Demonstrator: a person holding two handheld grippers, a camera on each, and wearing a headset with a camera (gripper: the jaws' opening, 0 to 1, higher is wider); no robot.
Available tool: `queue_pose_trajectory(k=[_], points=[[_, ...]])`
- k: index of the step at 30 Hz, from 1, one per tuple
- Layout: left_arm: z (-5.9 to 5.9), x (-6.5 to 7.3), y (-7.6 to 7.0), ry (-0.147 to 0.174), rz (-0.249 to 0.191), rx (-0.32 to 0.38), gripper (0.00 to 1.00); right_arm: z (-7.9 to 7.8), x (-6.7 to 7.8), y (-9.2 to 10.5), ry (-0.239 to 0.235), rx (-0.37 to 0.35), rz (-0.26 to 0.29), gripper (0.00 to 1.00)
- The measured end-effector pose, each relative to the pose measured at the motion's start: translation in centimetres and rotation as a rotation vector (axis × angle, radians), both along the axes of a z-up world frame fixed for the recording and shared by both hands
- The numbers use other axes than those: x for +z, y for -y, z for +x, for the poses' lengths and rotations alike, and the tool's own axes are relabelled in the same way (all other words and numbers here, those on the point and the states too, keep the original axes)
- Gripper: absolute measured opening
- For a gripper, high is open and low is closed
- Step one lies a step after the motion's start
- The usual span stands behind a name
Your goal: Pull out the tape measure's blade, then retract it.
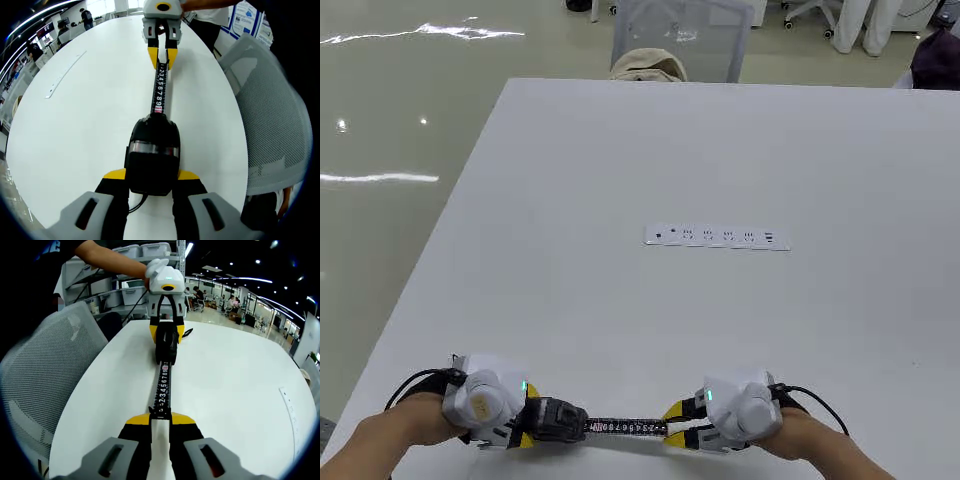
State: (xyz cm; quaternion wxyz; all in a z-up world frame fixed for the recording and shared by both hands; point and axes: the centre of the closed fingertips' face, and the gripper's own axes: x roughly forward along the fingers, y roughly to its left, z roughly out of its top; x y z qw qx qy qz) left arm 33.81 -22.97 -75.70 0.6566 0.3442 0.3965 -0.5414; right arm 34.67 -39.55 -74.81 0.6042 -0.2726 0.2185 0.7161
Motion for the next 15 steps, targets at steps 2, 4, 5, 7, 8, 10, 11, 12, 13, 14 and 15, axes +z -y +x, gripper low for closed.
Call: queue_pose_trajectory(k=[2,4,5,7,8,10,11,12,13,14,15], points=[[-0.01,-0.01,-0.01,0.000,0.000,0.001,0.29,0.00,0.05,0.12,-0.001,-0.001,-0.001,0.10],[0.00,-0.01,-0.01,-0.001,0.000,0.001,0.29,0.03,0.04,0.24,-0.001,-0.002,-0.002,0.10],[-0.01,-0.01,-0.01,-0.001,0.000,0.001,0.29,0.05,0.02,0.28,-0.002,-0.002,-0.001,0.10],[-0.03,-0.01,-0.03,-0.001,0.001,0.001,0.29,0.00,0.12,0.36,-0.005,-0.003,0.000,0.10],[-0.03,0.00,-0.05,-0.001,0.001,0.001,0.29,0.00,0.16,0.40,-0.004,-0.003,0.000,0.10],[-0.02,0.00,-0.06,-0.001,0.001,0.003,0.29,0.06,0.18,0.49,-0.004,-0.003,0.000,0.10],[-0.01,0.00,-0.07,-0.001,0.001,0.003,0.29,0.08,0.20,0.55,-0.004,-0.004,0.000,0.10],[-0.01,-0.01,-0.09,-0.001,0.002,0.003,0.29,0.06,0.24,0.60,-0.005,-0.003,0.000,0.10],[-0.01,-0.01,-0.06,-0.001,0.002,0.004,0.29,0.07,0.28,0.66,-0.005,-0.004,-0.001,0.10],[-0.02,-0.01,-0.04,-0.001,0.002,0.004,0.29,0.08,0.24,0.71,-0.004,-0.004,-0.002,0.10],[-0.03,-0.01,-0.03,-0.001,0.002,0.003,0.29,0.10,0.21,0.76,-0.004,-0.004,-0.003,0.10]])
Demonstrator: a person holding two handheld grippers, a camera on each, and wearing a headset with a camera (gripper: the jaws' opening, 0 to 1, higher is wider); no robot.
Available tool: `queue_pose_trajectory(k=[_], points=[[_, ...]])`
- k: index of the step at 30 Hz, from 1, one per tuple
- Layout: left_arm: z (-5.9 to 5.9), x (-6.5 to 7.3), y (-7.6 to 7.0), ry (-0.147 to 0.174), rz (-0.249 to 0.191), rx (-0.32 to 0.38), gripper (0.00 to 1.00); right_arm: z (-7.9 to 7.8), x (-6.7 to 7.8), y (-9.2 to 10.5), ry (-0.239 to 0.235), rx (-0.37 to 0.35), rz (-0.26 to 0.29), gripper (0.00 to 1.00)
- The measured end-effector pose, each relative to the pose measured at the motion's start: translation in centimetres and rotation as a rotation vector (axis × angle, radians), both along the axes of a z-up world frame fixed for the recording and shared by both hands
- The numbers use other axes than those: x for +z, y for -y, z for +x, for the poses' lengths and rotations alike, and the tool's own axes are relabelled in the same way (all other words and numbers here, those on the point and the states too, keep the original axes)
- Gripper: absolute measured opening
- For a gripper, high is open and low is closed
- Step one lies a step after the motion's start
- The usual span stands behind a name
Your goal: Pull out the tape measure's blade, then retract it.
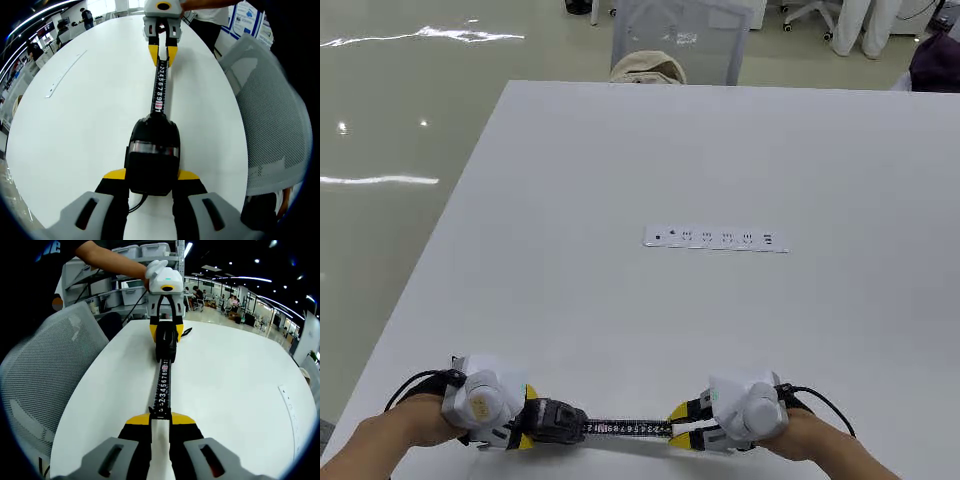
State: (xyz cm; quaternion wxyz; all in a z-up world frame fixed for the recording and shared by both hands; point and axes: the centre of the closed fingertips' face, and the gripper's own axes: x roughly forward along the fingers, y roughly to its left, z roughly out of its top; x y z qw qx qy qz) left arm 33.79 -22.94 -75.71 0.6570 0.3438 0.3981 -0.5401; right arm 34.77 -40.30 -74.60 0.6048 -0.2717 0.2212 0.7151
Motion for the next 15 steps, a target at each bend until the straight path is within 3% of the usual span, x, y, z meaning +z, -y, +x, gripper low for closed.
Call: queue_pose_trajectory(k=[15], points=[[0.03,-0.02,0.03,-0.002,0.001,0.000,0.29,0.14,0.00,1.05,-0.003,-0.006,-0.010,0.10]])
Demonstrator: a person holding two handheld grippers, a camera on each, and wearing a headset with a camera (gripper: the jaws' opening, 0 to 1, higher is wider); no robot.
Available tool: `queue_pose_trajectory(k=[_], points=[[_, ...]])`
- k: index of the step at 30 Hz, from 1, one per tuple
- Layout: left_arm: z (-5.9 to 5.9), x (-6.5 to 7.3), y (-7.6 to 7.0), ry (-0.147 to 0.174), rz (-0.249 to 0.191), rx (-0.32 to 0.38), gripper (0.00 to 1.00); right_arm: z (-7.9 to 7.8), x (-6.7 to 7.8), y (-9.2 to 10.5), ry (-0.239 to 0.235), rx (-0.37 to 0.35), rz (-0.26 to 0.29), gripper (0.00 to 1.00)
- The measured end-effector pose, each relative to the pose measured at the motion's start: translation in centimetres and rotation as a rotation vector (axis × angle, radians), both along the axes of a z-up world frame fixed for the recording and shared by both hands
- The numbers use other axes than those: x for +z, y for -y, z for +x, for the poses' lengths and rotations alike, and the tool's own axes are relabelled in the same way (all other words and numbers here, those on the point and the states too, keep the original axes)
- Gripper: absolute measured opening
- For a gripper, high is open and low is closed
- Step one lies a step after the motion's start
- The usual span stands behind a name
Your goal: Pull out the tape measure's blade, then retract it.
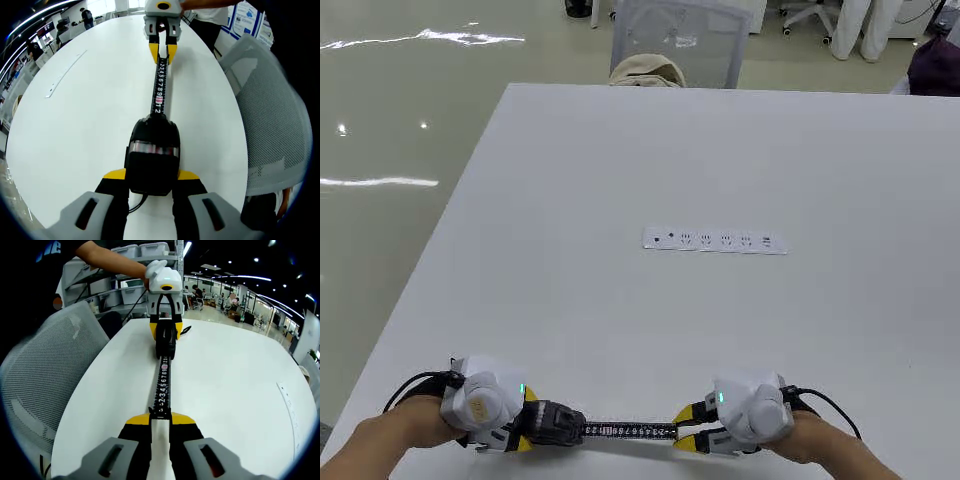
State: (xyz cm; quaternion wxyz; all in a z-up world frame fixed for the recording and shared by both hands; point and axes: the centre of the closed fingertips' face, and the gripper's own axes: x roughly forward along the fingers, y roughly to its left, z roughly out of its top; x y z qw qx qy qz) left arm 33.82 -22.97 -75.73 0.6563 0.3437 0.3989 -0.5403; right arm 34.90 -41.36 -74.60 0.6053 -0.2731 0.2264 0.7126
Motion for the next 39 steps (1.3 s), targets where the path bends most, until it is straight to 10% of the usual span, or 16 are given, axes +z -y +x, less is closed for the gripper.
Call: queue_pose_trajectory(k=[39], points=[[0.1,0.0,0.3,-0.003,-0.001,-0.004,0.29,0.4,-0.4,3.4,-0.026,-0.026,-0.023,0.10]])
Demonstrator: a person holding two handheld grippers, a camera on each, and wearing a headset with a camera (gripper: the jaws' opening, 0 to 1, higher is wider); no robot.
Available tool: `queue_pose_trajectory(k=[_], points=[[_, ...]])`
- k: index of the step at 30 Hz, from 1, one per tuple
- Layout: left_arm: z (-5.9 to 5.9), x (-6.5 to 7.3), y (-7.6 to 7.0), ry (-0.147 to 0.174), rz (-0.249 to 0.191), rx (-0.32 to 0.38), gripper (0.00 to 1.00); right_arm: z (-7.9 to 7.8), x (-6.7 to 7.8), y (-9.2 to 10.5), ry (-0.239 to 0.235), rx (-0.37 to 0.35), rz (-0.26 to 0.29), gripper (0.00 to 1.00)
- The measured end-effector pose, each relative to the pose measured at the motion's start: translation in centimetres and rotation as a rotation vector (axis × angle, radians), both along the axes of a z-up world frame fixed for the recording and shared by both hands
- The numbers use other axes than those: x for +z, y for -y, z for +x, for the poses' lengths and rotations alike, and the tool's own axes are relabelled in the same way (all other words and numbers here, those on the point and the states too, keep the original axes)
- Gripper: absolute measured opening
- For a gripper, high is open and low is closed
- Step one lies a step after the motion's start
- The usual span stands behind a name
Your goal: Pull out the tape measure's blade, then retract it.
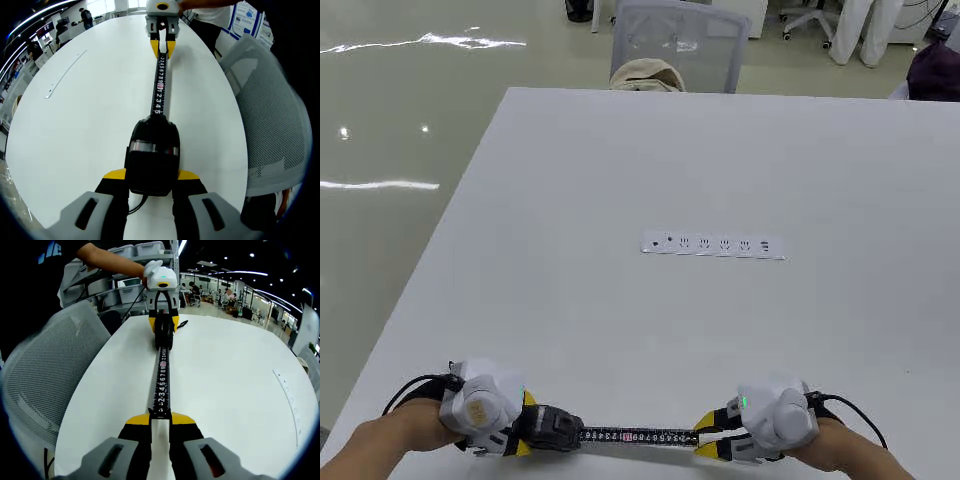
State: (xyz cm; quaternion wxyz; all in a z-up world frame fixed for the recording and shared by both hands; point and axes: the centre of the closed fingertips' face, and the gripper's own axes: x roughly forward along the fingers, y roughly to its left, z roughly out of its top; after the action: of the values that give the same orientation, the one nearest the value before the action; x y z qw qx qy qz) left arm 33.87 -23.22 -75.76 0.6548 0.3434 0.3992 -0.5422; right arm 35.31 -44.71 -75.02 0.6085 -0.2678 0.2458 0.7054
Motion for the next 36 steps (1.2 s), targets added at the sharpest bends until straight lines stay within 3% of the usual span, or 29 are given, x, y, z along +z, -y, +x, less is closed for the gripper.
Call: queue_pose_trajectory(k=[36], points=[[0.0,0.0,0.2,-0.007,-0.005,-0.001,0.29,0.2,-0.1,2.3,-0.012,-0.016,-0.019,0.10]])
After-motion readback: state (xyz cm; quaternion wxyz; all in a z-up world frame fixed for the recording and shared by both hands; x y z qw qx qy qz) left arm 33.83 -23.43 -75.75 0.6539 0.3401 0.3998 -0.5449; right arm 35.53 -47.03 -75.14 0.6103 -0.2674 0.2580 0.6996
